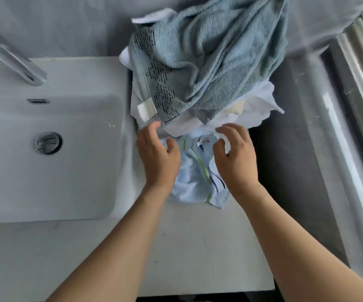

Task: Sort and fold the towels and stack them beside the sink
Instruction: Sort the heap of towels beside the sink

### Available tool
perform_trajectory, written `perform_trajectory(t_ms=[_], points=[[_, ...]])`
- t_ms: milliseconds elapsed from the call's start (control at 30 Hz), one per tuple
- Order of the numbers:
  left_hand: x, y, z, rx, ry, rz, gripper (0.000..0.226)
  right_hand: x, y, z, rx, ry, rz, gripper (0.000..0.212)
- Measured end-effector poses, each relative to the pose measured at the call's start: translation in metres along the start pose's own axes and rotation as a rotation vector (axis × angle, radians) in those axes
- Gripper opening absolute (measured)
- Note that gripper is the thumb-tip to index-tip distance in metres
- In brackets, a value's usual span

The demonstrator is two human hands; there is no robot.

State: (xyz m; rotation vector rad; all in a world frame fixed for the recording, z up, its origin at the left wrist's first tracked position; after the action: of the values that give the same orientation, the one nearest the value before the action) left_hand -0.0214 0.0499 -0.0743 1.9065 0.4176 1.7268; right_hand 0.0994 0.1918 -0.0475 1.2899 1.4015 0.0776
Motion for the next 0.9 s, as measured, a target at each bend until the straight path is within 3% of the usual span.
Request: perform_trajectory(t_ms=[200,333,433,600,667,767,800,833,900], points=[[0.065,-0.001,-0.047,-0.009,-0.139,0.041,0.044,-0.014,0.028,-0.061,0.176,0.05,0.007,0.037],[0.092,-0.025,-0.069,-0.174,-0.259,-0.024,0.06,0.003,0.031,-0.102,0.191,-0.139,0.098,0.063],[0.097,-0.045,-0.084,-0.204,-0.243,-0.187,0.072,0.019,0.039,-0.135,0.128,-0.245,0.154,0.072],[0.111,-0.057,-0.099,-0.122,-0.279,-0.267,0.031,0.036,0.051,-0.172,0.133,-0.389,0.198,0.087],[0.12,-0.055,-0.102,-0.119,-0.279,-0.161,0.027,0.04,0.052,-0.177,0.149,-0.429,0.198,0.082],[0.138,-0.046,-0.102,-0.135,-0.334,0.084,0.027,0.041,0.057,-0.178,0.188,-0.41,0.178,0.034],[0.142,-0.043,-0.1,-0.176,-0.301,0.179,0.02,0.04,0.059,-0.178,0.212,-0.393,0.161,0.027],[0.146,-0.041,-0.099,-0.22,-0.241,0.266,0.007,0.038,0.063,-0.177,0.239,-0.376,0.137,0.027],[0.15,-0.034,-0.098,-0.237,-0.112,0.415,0.017,0.028,0.069,-0.177,0.306,-0.3,0.056,0.034]])
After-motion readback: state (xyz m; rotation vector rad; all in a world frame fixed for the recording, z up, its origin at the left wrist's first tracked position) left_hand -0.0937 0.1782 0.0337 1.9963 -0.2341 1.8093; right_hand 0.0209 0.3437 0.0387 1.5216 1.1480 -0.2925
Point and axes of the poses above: each hand's wrist, its own z-axis away from the middle knuckle, its own y-axis out of the back of the hand, x = y × z, the point moved 6 cm from there along -z, towards the middle knuckle, and after that the axes turned 11 degrees about y, right-handed, at the moved point
